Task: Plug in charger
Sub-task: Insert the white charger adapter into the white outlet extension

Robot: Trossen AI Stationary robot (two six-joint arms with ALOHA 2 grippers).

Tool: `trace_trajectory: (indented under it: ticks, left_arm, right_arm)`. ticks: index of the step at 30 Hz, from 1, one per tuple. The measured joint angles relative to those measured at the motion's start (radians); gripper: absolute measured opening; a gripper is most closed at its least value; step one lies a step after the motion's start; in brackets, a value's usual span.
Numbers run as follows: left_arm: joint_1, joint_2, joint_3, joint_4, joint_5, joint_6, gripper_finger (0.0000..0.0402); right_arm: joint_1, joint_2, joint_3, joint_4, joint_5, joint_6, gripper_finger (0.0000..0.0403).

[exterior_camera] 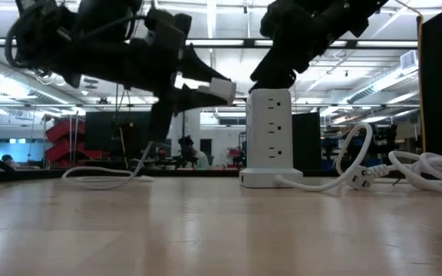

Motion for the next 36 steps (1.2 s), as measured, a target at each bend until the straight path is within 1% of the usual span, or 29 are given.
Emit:
trace_trajectory:
  ticks: [5, 8, 12, 15, 17, 19, 22, 27, 32, 36]
  left_arm:
    - [0.011, 0.018, 0.0, 0.036, 0.0, 0.025, 0.0124]
    - [0.011, 0.016, -0.001, 0.056, -0.013, 0.031, 0.0124]
    - [0.011, 0.014, -0.023, 0.112, -0.016, 0.049, 0.0124]
    - [0.013, 0.014, -0.063, 0.191, -0.02, 0.04, 0.0124]
    - [0.015, 0.014, -0.09, 0.259, -0.019, 0.011, 0.0124]
    - [0.016, 0.014, -0.113, 0.313, 0.002, -0.016, 0.0124]
    - [0.016, 0.014, -0.126, 0.335, 0.042, -0.036, 0.0124]
    - [0.026, 0.014, -0.127, 0.318, 0.083, -0.036, 0.0124]
    - [0.049, 0.014, -0.127, 0.312, 0.163, -0.037, 0.0124]
    - [0.066, 0.014, -0.127, 0.309, 0.167, -0.06, 0.0124]
  right_arm:
    - [0.023, -0.081, -0.068, 0.091, 0.022, -0.065, 0.0242]
    - [0.015, -0.127, -0.157, 0.161, 0.021, -0.064, 0.0218]
    - [-0.006, -0.205, -0.29, 0.25, 0.016, -0.033, 0.02]
    - [-0.021, -0.249, -0.407, 0.416, 0.01, -0.002, 0.0196]
    - [-0.025, -0.271, -0.482, 0.55, -0.028, -0.003, 0.0199]
    - [-0.029, -0.281, -0.543, 0.665, -0.052, -0.003, 0.0206]
    - [-0.039, -0.286, -0.612, 0.776, -0.044, -0.002, 0.0227]
    - [-0.05, -0.258, -0.662, 0.786, -0.01, 0.047, 0.0281]
    - [-0.05, -0.145, -0.664, 0.868, -0.002, 0.059, 0.0333]
    - [-0.05, -0.039, -0.663, 0.974, -0.009, 0.059, 0.0368]
